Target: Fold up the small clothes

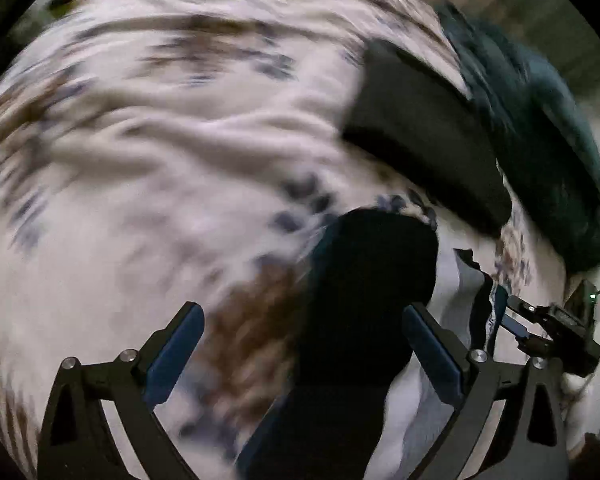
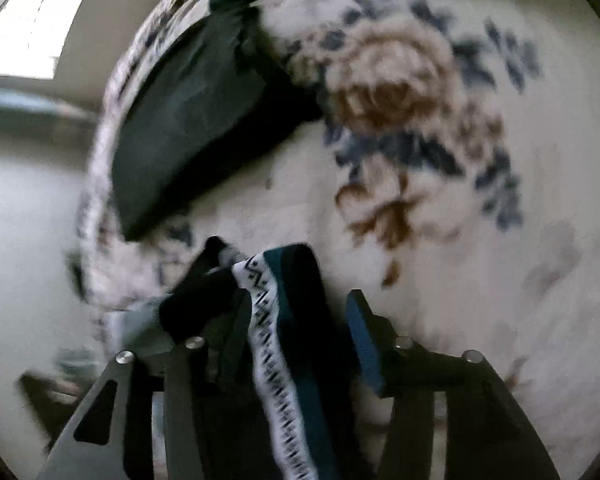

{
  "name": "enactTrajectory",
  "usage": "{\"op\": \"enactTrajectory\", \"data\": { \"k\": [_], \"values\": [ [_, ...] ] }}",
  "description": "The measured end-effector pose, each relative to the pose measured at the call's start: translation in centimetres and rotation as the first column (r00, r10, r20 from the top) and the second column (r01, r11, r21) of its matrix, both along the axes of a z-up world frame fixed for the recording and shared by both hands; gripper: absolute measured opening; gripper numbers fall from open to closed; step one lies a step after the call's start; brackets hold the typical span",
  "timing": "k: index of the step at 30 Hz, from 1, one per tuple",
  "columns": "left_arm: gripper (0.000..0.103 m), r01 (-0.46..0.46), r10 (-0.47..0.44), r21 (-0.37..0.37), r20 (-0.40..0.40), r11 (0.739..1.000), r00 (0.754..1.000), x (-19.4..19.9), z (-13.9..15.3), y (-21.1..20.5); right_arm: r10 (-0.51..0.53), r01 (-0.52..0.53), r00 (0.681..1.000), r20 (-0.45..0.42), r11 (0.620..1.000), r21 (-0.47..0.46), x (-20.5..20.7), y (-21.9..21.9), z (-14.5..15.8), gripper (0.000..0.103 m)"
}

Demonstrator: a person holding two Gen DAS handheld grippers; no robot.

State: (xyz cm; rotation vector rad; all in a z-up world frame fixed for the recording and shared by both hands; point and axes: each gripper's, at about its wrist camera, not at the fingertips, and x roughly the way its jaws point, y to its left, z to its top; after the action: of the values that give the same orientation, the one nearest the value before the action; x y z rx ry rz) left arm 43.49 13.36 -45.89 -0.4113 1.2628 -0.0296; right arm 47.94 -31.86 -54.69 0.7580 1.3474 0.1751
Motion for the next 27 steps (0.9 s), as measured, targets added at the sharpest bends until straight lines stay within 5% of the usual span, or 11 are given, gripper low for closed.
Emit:
{"op": "enactTrajectory", "data": {
  "k": [2, 3, 4, 5, 6, 7, 14, 19, 22, 24, 27],
  "values": [
    [0.094, 0.070, -0.070, 0.001, -0.031, 0.998, 0.997, 2.5, -1.8, -2.1, 0.003, -0.001, 1.000, -0.029, 0.997, 0.074, -0.1, -0.3, -1.6, 0.054],
    [0.073, 0.094, -0.094, -0.005, -0.027, 0.996, 0.995, 3.5, -2.2, -2.6, 0.021, -0.017, 0.999, -0.043, 0.994, 0.104, 0.1, 0.0, -2.4, 0.054],
    [0.040, 0.110, -0.110, -0.016, -0.012, 0.994, 0.994, 4.1, -2.5, -3.0, 0.041, -0.034, 0.998, -0.054, 0.993, 0.117, 0.3, 0.4, -2.9, 0.054],
    [0.035, 0.116, -0.116, 0.004, 0.002, 0.993, 0.993, 4.5, -2.3, -3.5, 0.082, -0.073, 0.994, -0.065, 0.989, 0.130, 0.5, 1.3, -3.6, 0.054],
    [0.025, 0.113, -0.113, 0.017, 0.025, 0.993, 0.993, 4.4, -2.0, -3.6, 0.103, -0.095, 0.993, -0.058, 0.987, 0.126, 0.5, 1.9, -3.5, 0.048],
    [0.021, 0.104, -0.105, 0.018, 0.055, 0.994, 0.993, 4.2, -1.5, -3.4, 0.102, -0.099, 0.994, -0.027, 0.990, 0.098, 0.5, 2.2, -3.1, 0.020],
    [0.018, 0.012, -0.009, -0.025, 0.097, 1.000, 0.995, 1.9, 0.0, -1.6, 0.095, -0.092, 0.984, 0.154, 0.995, -0.025, 0.5, 4.0, 3.4, 0.016],
    [0.020, -0.039, 0.042, -0.061, 0.037, 0.997, 0.998, 4.1, -2.5, -1.0, 0.151, -0.136, 0.979, 0.135, 0.984, -0.115, 3.9, 5.8, 2.9, 0.016],
    [0.034, -0.078, 0.076, -0.148, -0.021, 0.986, 0.997, 4.4, -3.5, 0.3, 0.194, -0.189, 0.981, 0.026, 0.973, -0.133, 5.8, 6.3, 0.3, 0.019],
    [0.044, -0.106, 0.098, -0.200, -0.047, 0.974, 0.994, 3.8, -3.0, 1.4, 0.195, -0.197, 0.980, -0.027, 0.974, -0.114, 5.9, 5.9, -0.2, 0.037],
    [0.059, -0.122, 0.119, -0.214, -0.025, 0.969, 0.993, 1.5, -1.4, 2.3, 0.157, -0.157, 0.988, 0.003, 0.986, -0.058, 3.7, 3.6, 1.7, 0.046]
  ]
}}
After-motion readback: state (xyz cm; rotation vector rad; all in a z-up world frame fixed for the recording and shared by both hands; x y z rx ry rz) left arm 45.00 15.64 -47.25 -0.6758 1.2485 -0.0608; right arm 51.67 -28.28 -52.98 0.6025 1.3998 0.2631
